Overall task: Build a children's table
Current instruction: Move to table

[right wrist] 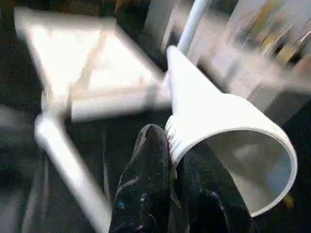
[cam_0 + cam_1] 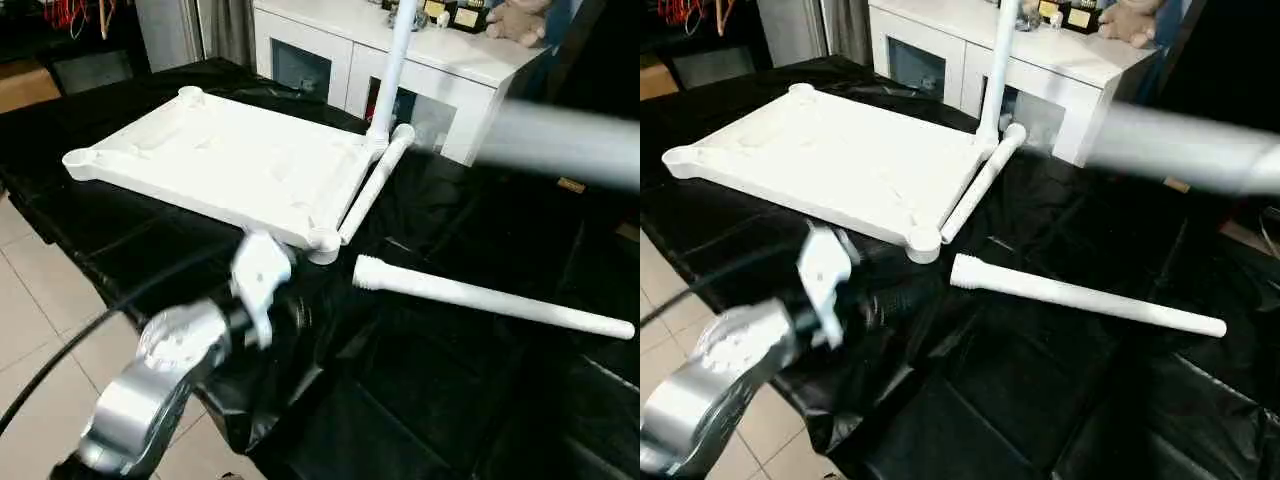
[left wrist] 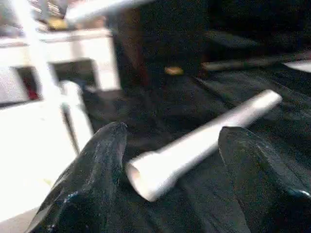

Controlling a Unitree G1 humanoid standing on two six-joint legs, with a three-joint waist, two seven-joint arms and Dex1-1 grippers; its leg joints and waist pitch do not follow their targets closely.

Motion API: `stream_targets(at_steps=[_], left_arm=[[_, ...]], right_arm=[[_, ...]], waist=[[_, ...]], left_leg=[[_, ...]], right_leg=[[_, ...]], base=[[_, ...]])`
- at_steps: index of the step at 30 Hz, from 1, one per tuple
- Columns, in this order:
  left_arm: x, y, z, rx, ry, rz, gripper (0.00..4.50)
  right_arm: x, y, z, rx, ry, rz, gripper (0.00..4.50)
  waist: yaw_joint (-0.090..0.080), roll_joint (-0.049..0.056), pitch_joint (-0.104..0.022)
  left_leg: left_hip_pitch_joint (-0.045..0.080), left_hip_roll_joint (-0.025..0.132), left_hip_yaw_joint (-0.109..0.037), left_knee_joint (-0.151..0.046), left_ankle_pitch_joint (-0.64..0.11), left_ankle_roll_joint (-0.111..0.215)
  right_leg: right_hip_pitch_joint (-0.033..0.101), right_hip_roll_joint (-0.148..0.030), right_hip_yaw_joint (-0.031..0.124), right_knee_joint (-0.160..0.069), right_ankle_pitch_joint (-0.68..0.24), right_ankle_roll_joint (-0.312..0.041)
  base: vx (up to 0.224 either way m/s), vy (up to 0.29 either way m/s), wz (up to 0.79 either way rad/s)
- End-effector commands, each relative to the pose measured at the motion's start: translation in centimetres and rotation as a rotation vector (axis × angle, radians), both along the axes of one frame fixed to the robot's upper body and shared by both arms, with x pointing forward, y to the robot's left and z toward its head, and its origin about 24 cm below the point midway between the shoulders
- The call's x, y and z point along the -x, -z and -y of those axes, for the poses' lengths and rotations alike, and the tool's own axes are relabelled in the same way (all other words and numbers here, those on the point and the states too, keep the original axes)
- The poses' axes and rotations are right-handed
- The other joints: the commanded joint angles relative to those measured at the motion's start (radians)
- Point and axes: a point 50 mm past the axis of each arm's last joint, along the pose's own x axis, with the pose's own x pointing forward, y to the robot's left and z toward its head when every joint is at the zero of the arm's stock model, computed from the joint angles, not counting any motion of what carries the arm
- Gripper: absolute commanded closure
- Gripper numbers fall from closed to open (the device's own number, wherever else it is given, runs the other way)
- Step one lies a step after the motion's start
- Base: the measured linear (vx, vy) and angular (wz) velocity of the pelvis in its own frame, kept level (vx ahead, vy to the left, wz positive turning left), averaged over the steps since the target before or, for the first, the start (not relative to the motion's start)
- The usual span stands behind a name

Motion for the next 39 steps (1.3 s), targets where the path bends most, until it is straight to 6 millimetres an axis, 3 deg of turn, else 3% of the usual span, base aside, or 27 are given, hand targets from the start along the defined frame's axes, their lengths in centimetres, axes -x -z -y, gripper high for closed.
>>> stream_targets(at_steps=[1, 2, 4, 9, 11, 13, 14, 15, 17, 18, 20, 21, 22, 24, 25, 26, 27, 28, 29, 30, 31, 32, 34, 36, 37, 38, 39], left_arm=[[-0.4, -0.4, -0.3, 0.008, -0.037, 0.027, 1.06], [-1.1, -0.4, -0.5, 0.024, -0.099, 0.034, 1.06], [-1.4, -0.5, -0.6, 0.031, -0.130, 0.042, 1.06], [-2.2, -0.8, -0.9, 0.086, -0.206, 0.065, 1.06], [-2.4, -0.8, -1.0, 0.081, -0.245, 0.081, 1.06], [-2.5, -0.8, -1.1, 0.078, -0.260, 0.089, 1.06], [-2.7, -0.9, -1.4, 0.079, -0.303, 0.103, 1.06], [-2.7, -0.9, -1.5, 0.080, -0.315, 0.106, 1.06], [-2.9, -0.9, -1.9, 0.079, -0.368, 0.117, 1.06], [-2.8, -0.9, -2.0, 0.073, -0.376, 0.128, 1.06], [-2.7, -0.9, -2.3, 0.067, -0.398, 0.135, 1.06], [-2.5, -0.9, -2.6, 0.056, -0.427, 0.155, 1.06], [-2.3, -1.0, -2.8, 0.066, -0.437, 0.155, 1.06], [-2.1, -1.1, -2.9, 0.074, -0.441, 0.156, 1.06], [-2.0, -1.1, -3.1, 0.076, -0.443, 0.153, 1.06], [-2.0, -1.1, -3.1, 0.076, -0.443, 0.153, 1.06], [-1.9, -1.0, -3.4, 0.063, -0.453, 0.153, 1.06], [-1.9, -1.0, -3.4, 0.063, -0.453, 0.153, 1.06], [-1.9, -1.0, -3.7, 0.053, -0.465, 0.158, 1.06], [-2.0, -1.1, -4.1, 0.043, -0.479, 0.166, 1.06], [-2.0, -1.1, -4.1, 0.043, -0.479, 0.166, 1.06], [-2.1, -1.3, -4.4, 0.040, -0.491, 0.173, 1.06], [-2.3, -1.5, -4.8, 0.038, -0.507, 0.183, 1.06], [-2.4, -1.6, -4.9, 0.037, -0.512, 0.185, 1.06], [-2.4, -1.6, -5.0, 0.037, -0.517, 0.186, 1.06], [-2.5, -1.7, -5.1, 0.036, -0.520, 0.186, 1.06], [-2.5, -1.7, -5.1, 0.034, -0.524, 0.186, 1.06]], right_arm=[[0.2, -0.1, -0.4, -0.076, -0.020, 0.033, 4.50], [0.5, 0.8, -1.4, -0.187, -0.034, 0.051, 4.50], [0.5, 1.2, -1.9, -0.209, -0.036, 0.058, 4.50], [0.4, 3.1, -6.5, -0.488, -0.061, 0.143, 4.50], [-0.6, 4.4, -9.3, -0.536, -0.011, 0.164, 4.50], [-0.9, 4.8, -10.4, -0.530, 0.006, 0.170, 4.50], [-1.8, 5.0, -12.7, -0.571, 0.027, 0.198, 4.50], [-2.1, 5.0, -13.1, -0.593, 0.022, 0.201, 4.50], [-2.9, 4.9, -15.2, -0.693, -0.011, 0.210, 4.50], [-2.8, 4.9, -15.9, -0.746, -0.049, 0.198, 4.50], [-2.1, 5.6, -16.9, -0.786, -0.131, 0.154, 4.50], [-1.1, 6.6, -18.2, -0.826, -0.213, 0.082, 4.50], [-0.4, 7.1, -18.9, -0.838, -0.287, 0.040, 4.50], [0.0, 7.3, -19.2, -0.845, -0.327, 0.015, 4.50], [0.2, 7.5, -19.5, -0.857, -0.341, -0.002, 4.50], [0.2, 7.5, -19.5, -0.857, -0.341, -0.002, 4.50], [0.1, 7.5, -19.6, -0.880, -0.340, 0.000, 4.50], [0.1, 7.5, -19.6, -0.880, -0.340, 0.000, 4.50], [-0.3, 7.2, -19.6, -0.915, -0.309, 0.017, 4.50], [-0.7, 7.0, -19.6, -0.937, -0.279, 0.035, 4.50], [-0.7, 7.0, -19.6, -0.937, -0.279, 0.035, 4.50], [-1.0, 6.8, -19.7, -0.951, -0.262, 0.044, 4.50], [-1.0, 6.6, -20.0, -0.963, -0.255, 0.052, 4.50], [-1.0, 6.6, -20.2, -0.966, -0.261, 0.050, 4.50], [-0.9, 6.7, -20.2, -0.976, -0.262, 0.049, 4.50], [-0.9, 6.7, -20.2, -0.976, -0.260, 0.047, 4.50], [-0.8, 6.8, -20.3, -0.971, -0.258, 0.047, 4.50]], waist=[[0.002, -0.003, -0.049], [0.003, 0.023, -0.051], [-0.003, 0.012, -0.054], [0.005, 0.030, -0.060], [0.019, 0.034, -0.063], [0.048, 0.034, -0.065], [0.060, 0.027, -0.061], [0.066, 0.033, -0.056], [0.078, 0.025, -0.061], [0.071, 0.045, -0.072], [0.044, 0.046, -0.061], [0.024, 0.053, -0.058], [0.015, 0.062, -0.059], [0.004, 0.060, -0.054], [-0.001, 0.028, -0.048], [0.010, 0.010, -0.056], [0.072, -0.014, -0.063], [0.058, -0.002, -0.051], [0.051, 0.003, -0.050], [0.037, 0.000, -0.051], [0.025, 0.001, -0.049], [-0.048, 0.034, -0.042], [-0.048, 0.062, -0.046], [-0.047, 0.053, -0.042], [-0.040, 0.018, -0.051], [-0.014, -0.016, -0.065], [0.060, -0.013, -0.073]], left_leg=[[0.011, 0.047, -0.018, -0.078, -0.243, 0.086], [0.013, 0.046, -0.024, -0.082, -0.241, 0.084], [0.013, 0.046, -0.023, -0.084, -0.248, 0.080], [0.003, 0.032, -0.014, -0.075, -0.174, 0.111], [-0.006, 0.023, -0.005, -0.056, -0.119, 0.168], [-0.037, 0.019, -0.031, 0.019, -0.080, 0.208], [-0.028, 0.017, -0.034, 0.050, -0.133, 0.118], [-0.035, 0.007, -0.045, 0.044, -0.134, 0.099], [0.003, -0.012, -0.030, 0.011, -0.130, 0.095], [0.051, -0.008, -0.009, -0.025, -0.121, 0.139], [0.137, 0.011, 0.030, -0.060, -0.268, 0.195], [0.140, 0.027, 0.054, -0.092, -0.340, 0.205], [0.114, 0.050, 0.075, -0.130, -0.343, 0.203], [0.102, 0.076, 0.102, -0.157, -0.272, 0.144], [0.105, 0.063, 0.140, -0.145, -0.320, 0.034], [0.107, 0.035, 0.142, -0.092, -0.362, -0.021], [0.035, 0.015, 0.017, 0.102, -0.405, -0.003], [-0.031, -0.004, -0.100, 0.149, -0.290, -0.001], [-0.037, -0.020, -0.128, 0.146, -0.248, -0.007], [-0.016, -0.057, -0.126, 0.072, -0.203, 0.004], [0.011, -0.076, -0.107, 0.022, -0.190, 0.028], [0.093, -0.011, -0.071, -0.104, -0.437, 0.147], [0.075, 0.070, -0.054, -0.172, -0.454, 0.250], [0.125, 0.086, -0.011, -0.167, -0.396, 0.203], [0.133, 0.072, 0.025, -0.172, -0.430, 0.073], [0.116, 0.034, 0.043, -0.115, -0.431, -0.013], [0.021, -0.022, -0.047, 0.117, -0.357, -0.030]], right_leg=[[0.037, -0.048, 0.024, -0.107, -0.281, -0.215], [0.039, -0.047, 0.020, -0.104, -0.252, -0.217], [0.042, -0.045, 0.015, -0.108, -0.257, -0.215], [0.049, -0.069, 0.023, -0.111, -0.270, -0.194], [0.055, -0.101, 0.041, -0.122, -0.293, -0.201], [0.077, -0.211, 0.109, -0.163, -0.437, -0.162], [0.073, -0.181, 0.201, -0.173, -0.544, -0.160], [0.080, -0.163, 0.209, -0.171, -0.565, -0.162], [0.050, -0.074, 0.214, -0.167, -0.535, -0.134], [0.005, -0.007, 0.196, -0.140, -0.424, -0.088], [-0.087, 0.043, 0.114, -0.109, -0.352, -0.061], [-0.102, 0.052, 0.051, -0.066, -0.321, -0.051], [-0.089, 0.030, -0.014, -0.002, -0.244, -0.050], [-0.069, -0.019, -0.076, 0.034, -0.106, -0.073], [-0.062, -0.052, -0.066, -0.022, -0.129, -0.119], [-0.052, -0.101, -0.008, -0.083, -0.196, -0.145], [0.040, -0.315, 0.219, -0.200, -0.420, -0.196], [0.078, -0.318, 0.240, -0.205, -0.648, -0.225], [0.073, -0.282, 0.223, -0.204, -0.707, -0.218], [0.048, -0.151, 0.179, -0.193, -0.712, -0.178], [0.020, -0.080, 0.152, -0.193, -0.722, -0.133], [-0.100, 0.047, 0.030, -0.064, -0.563, -0.035], [-0.060, -0.002, -0.067, 0.096, -0.194, -0.110], [-0.055, -0.039, -0.110, 0.079, -0.081, -0.146], [-0.016, -0.078, -0.076, 0.023, -0.131, -0.143], [0.010, -0.133, -0.006, -0.041, -0.245, -0.144], [0.089, -0.331, 0.214, -0.179, -0.462, -0.240]], base=[[0.000, 0.000, 0.00], [0.000, 0.000, 0.00], [0.000, 0.000, 0.00], [0.000, 0.000, 0.00], [0.000, 0.000, 0.00], [0.000, 0.000, 0.00], [0.005, 0.081, -0.24], [-0.002, 0.128, -0.43], [-0.013, 0.144, -0.38], [-0.075, 0.181, -0.25], [-0.064, 0.194, -0.27], [-0.010, 0.229, -0.41], [-0.010, 0.229, -0.41], [-0.003, 0.179, -0.55], [0.001, 0.163, -0.57], [0.017, 0.178, -0.52], [0.019, 0.245, -0.79], [0.019, 0.245, -0.79], [-0.001, 0.282, -0.96], [-0.032, 0.278, -0.61], [-0.032, 0.278, -0.61], [-0.074, 0.242, -0.43], [-0.097, 0.234, -0.48], [-0.053, 0.219, -0.58], [-0.029, 0.199, -0.63], [-0.014, 0.177, -0.67], [-0.006, 0.210, -0.77]])
